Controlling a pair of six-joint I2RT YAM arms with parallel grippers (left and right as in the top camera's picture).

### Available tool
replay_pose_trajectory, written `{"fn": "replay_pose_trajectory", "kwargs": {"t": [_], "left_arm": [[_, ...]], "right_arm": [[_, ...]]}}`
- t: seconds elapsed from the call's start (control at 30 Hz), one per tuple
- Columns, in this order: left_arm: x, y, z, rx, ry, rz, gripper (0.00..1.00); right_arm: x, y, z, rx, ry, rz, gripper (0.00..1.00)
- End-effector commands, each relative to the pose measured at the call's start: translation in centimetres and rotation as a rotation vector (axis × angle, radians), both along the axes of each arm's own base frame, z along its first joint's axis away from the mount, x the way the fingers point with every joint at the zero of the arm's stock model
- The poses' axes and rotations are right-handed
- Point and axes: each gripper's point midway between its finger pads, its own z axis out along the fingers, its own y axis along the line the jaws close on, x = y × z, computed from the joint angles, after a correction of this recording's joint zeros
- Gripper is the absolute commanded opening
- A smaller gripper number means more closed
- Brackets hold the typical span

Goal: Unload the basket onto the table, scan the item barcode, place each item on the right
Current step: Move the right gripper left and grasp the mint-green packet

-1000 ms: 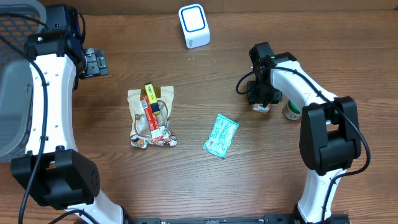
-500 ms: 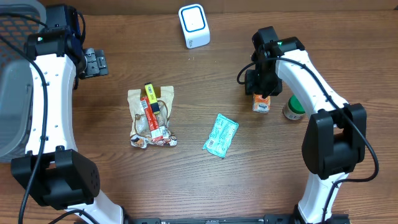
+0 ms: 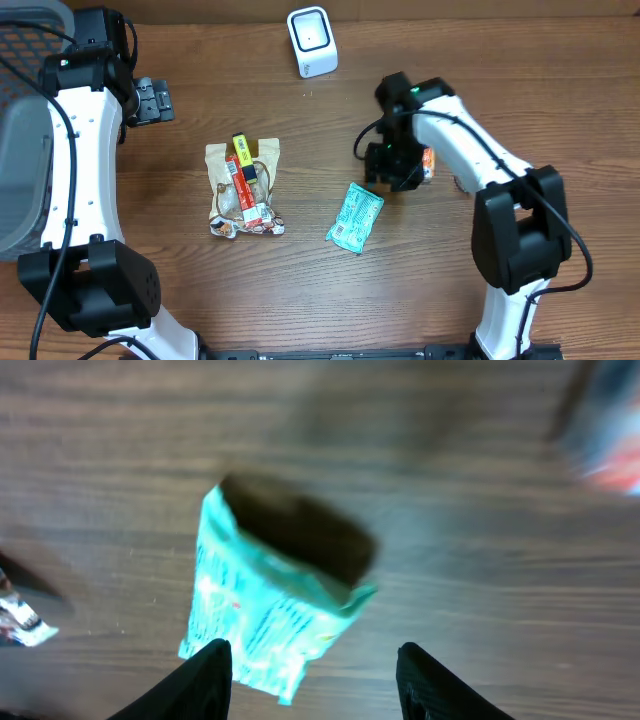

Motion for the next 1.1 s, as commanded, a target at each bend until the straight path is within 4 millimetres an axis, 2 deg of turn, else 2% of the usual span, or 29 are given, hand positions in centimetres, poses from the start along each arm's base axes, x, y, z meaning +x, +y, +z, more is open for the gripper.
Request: {"fn": "replay_pose_trajectory", "kwargs": {"t": [0.0,0.2,0.4,0.53,0.73,0.9,0.97,1.07], "left_arm": [[0.3,0.2,0.7,0.015,-0.017,-0.014,1.0],[0.3,0.3,0.7,0.015,-0.016,-0.01,1.0],[0.3,0.3,0.7,0.015,-0.017,-0.01,0.99],[0.3,0.2,0.7,0.015,-0.017,-0.013,1.0],[0.3,0.3,0.7,0.015,-0.017,-0.011,1.0],[0.3,0.2,0.7,0.015,-0.017,-0.013,0.99],[0.3,0.2,0.7,0.015,-0.017,-0.014,1.0],[0.3,0.2,0.7,0.015,-0.017,-0.013,0.99]], "right_arm": [[-1.5,0.9,0.1,-0.033,0.018,-0.04,0.55],[-3.1,0.4,-1.7,-0.197,0.016,-0.12,0.58],[-4.3,1.6,-4.4,-0.209,-0.006,-0.143,0.57],[-4.5,2.3,-5.1,-0.201,-0.021,-0.162,0.52],[-2.7,4.5,-5.1,-0.096,-0.077,-0.187,0.46],[-0.4,5.3,-5.0,-0.029,-0.142,-0.225,0.49],[0.8,5.4,-4.9,-0.014,-0.182,-0.235,0.55],[2.2,5.7,-4.3,0.014,-0.224,-0.247,0.55]]}}
